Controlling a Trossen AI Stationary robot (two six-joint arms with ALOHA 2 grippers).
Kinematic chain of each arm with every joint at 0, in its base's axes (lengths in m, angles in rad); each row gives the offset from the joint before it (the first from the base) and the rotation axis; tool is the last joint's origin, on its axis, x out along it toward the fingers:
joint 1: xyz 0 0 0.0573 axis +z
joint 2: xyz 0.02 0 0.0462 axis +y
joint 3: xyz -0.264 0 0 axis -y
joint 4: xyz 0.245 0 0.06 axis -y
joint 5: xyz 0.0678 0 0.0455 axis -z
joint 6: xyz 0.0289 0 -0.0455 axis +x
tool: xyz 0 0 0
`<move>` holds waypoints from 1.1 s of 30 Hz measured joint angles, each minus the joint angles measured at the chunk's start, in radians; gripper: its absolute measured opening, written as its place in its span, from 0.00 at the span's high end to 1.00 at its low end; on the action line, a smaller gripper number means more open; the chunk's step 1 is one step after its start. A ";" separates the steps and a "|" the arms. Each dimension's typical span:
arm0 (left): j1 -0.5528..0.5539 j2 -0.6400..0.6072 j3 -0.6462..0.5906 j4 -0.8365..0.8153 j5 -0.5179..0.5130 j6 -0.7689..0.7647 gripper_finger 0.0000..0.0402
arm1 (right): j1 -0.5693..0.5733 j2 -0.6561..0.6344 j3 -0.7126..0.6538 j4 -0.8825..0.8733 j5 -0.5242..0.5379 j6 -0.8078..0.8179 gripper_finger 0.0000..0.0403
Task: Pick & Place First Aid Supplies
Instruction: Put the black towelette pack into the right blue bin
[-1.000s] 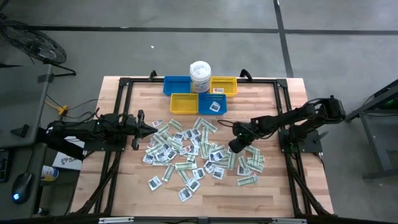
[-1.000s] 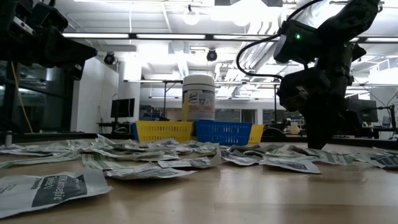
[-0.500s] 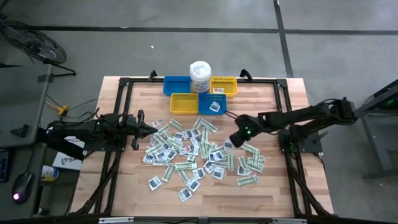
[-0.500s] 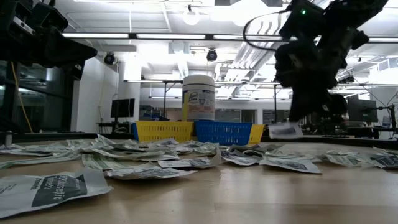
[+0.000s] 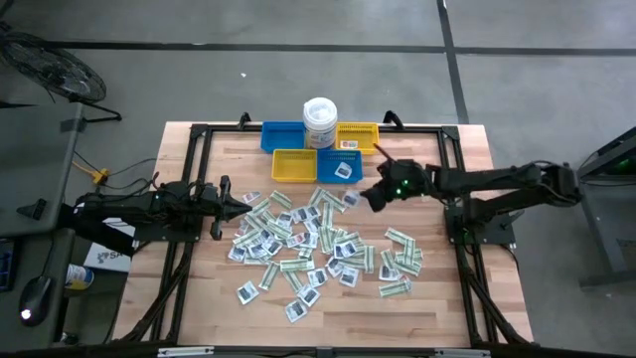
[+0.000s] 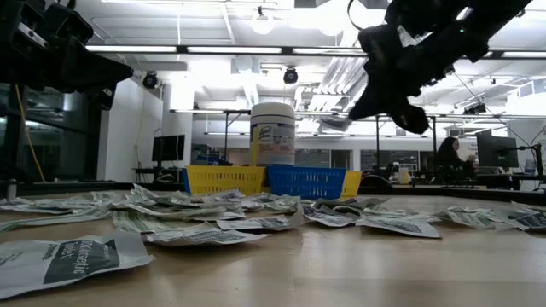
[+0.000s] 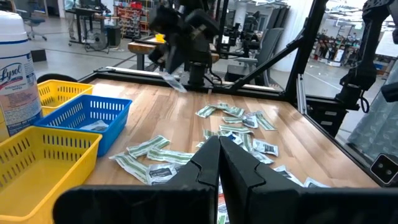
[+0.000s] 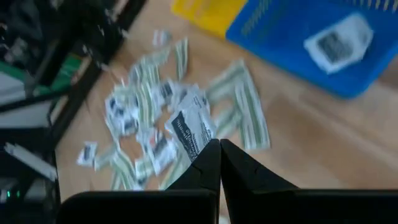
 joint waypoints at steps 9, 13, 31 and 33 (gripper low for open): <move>0.000 0.000 0.000 0.000 0.000 0.000 0.98 | -0.095 0.012 0.001 0.102 0.130 0.036 1.00; 0.000 0.000 0.000 0.000 0.000 0.000 0.98 | -0.133 0.062 0.002 0.127 0.161 0.116 1.00; 0.000 0.000 0.000 0.000 0.000 0.000 0.98 | -0.246 0.427 0.207 0.157 0.131 0.247 1.00; 0.000 0.000 0.000 0.000 0.000 0.000 0.98 | -0.249 0.451 0.229 0.153 0.102 0.247 1.00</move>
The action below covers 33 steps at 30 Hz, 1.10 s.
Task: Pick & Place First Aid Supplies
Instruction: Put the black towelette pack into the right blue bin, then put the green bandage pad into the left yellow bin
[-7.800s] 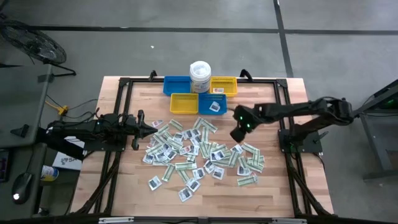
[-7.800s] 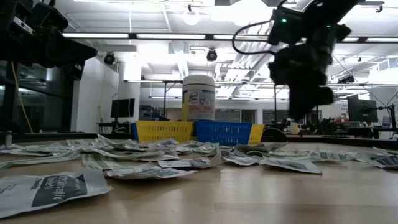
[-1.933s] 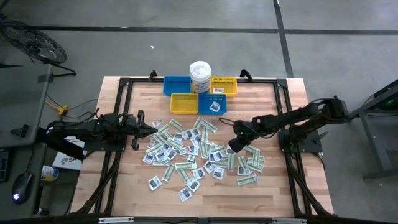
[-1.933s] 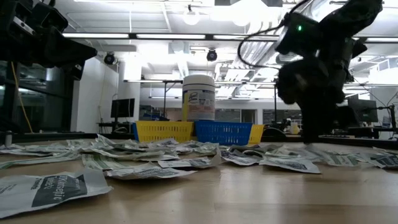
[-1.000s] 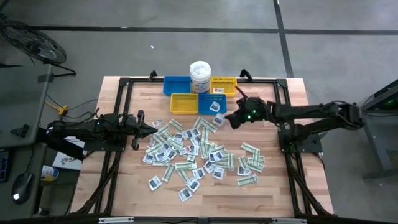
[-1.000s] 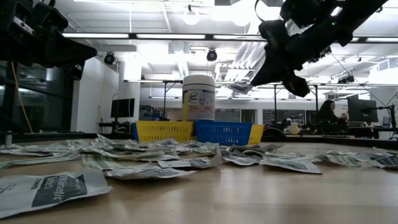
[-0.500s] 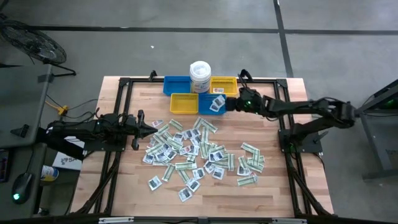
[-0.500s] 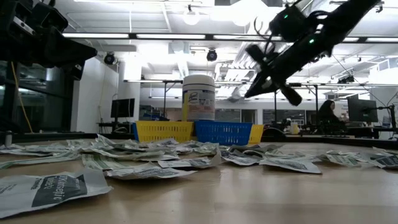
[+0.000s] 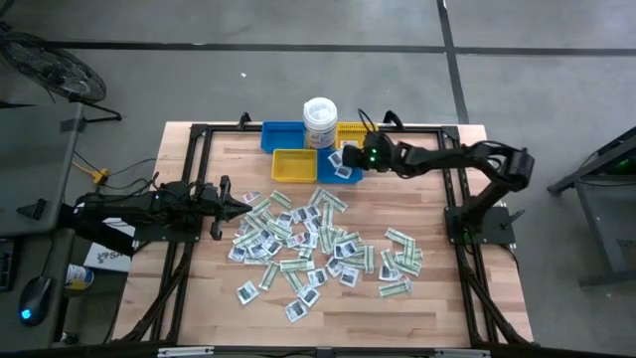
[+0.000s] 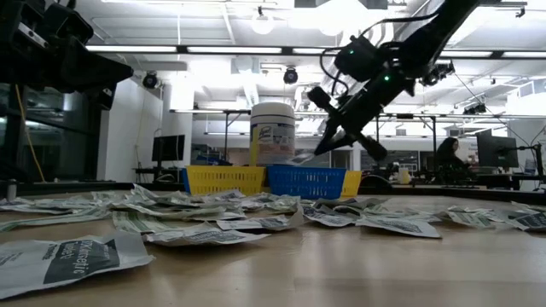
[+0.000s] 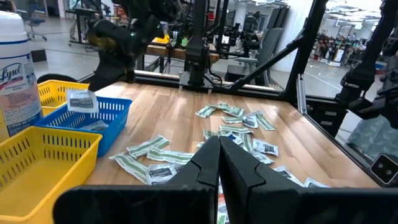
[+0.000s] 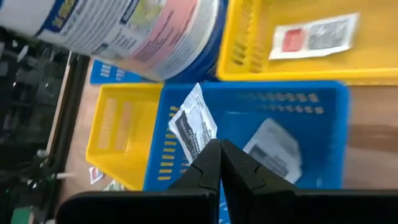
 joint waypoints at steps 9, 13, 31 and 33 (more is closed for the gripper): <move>0.000 0.000 0.000 0.000 0.000 0.000 0.98 | -0.008 0.032 0.036 -0.025 -0.093 -0.031 0.97; 0.000 0.000 0.000 0.000 0.000 0.000 0.98 | -0.010 0.032 0.033 -0.036 -0.110 -0.035 0.86; 0.000 0.000 0.000 0.000 0.000 0.000 0.98 | 0.030 -0.193 -0.014 -0.319 -0.130 -0.181 0.62; 0.000 0.000 0.000 0.000 0.000 0.000 0.98 | 0.057 -0.243 -0.054 -0.345 -0.159 -0.184 0.62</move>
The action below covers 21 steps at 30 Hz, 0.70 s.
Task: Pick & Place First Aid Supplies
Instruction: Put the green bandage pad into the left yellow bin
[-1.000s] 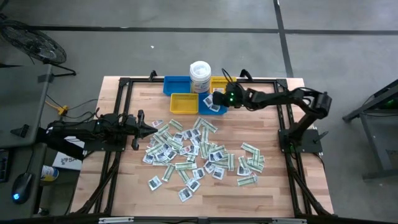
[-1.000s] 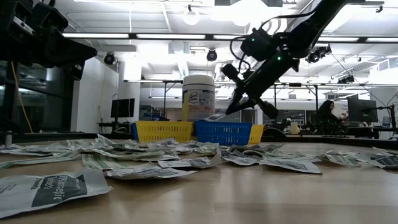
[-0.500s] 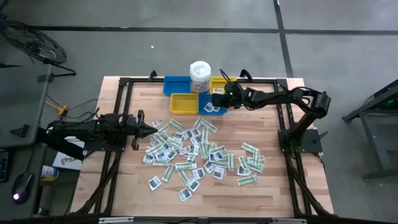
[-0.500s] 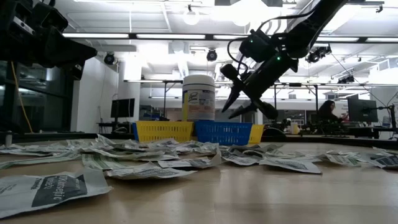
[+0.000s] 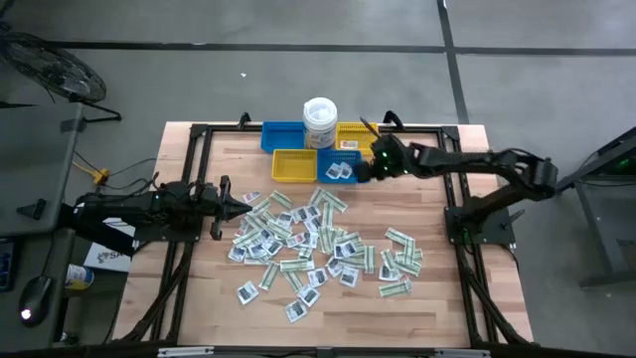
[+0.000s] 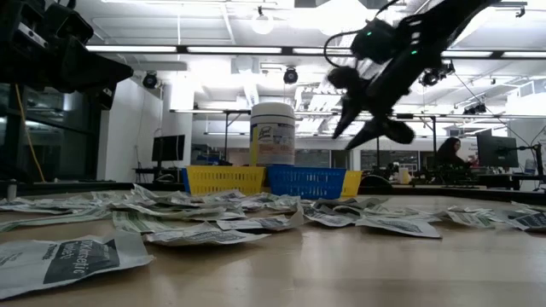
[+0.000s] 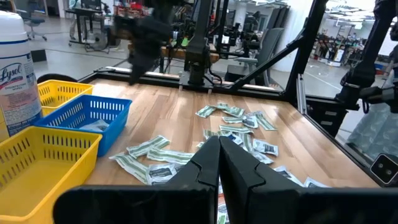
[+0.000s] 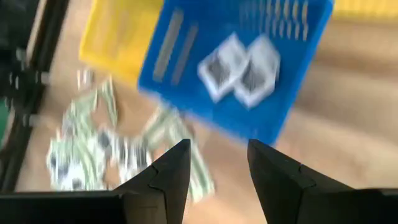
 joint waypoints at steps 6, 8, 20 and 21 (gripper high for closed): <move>0.000 0.000 0.000 0.000 0.000 0.000 0.98 | 0.116 -0.121 -0.120 -0.028 -0.082 0.050 0.62; 0.000 0.000 0.000 0.000 0.000 0.000 0.98 | 0.156 -0.149 -0.152 -0.040 -0.093 0.068 0.62; 0.000 0.000 0.000 0.000 0.000 0.000 0.98 | 0.343 -0.211 -0.171 -0.275 -0.344 -0.016 0.68; 0.000 0.000 0.000 0.000 0.000 0.000 0.98 | 0.345 -0.211 -0.155 -0.318 -0.366 -0.045 0.69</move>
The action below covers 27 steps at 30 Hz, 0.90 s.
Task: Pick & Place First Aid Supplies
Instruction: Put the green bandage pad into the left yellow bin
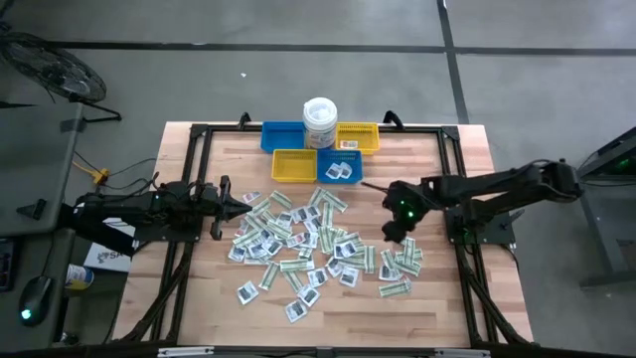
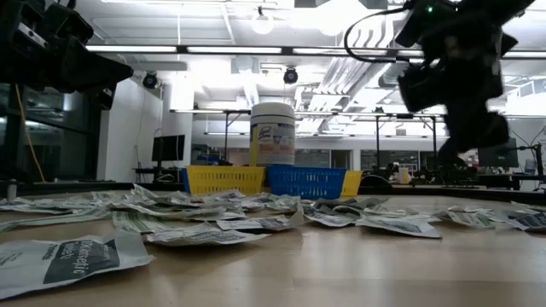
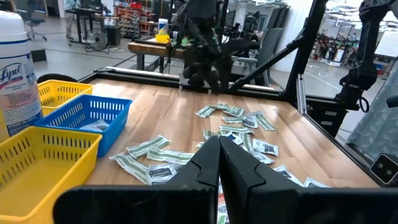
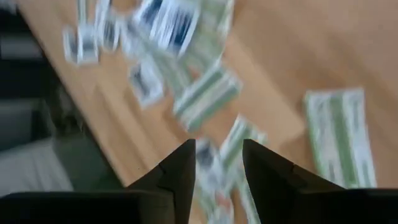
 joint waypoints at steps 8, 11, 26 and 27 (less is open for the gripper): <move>0.000 0.000 0.000 0.000 0.000 0.000 0.98 | -0.002 0.081 0.171 -0.351 -0.007 -0.308 0.71; 0.000 0.000 0.000 0.000 0.000 0.000 0.98 | -0.008 0.152 0.221 -0.441 0.000 -0.442 0.71; 0.000 0.000 0.000 0.000 0.000 0.000 0.98 | -0.045 0.525 0.456 -0.742 0.047 -1.191 0.71; 0.000 0.000 0.000 0.000 0.000 0.000 0.98 | -0.046 0.541 0.457 -0.752 0.066 -1.226 0.71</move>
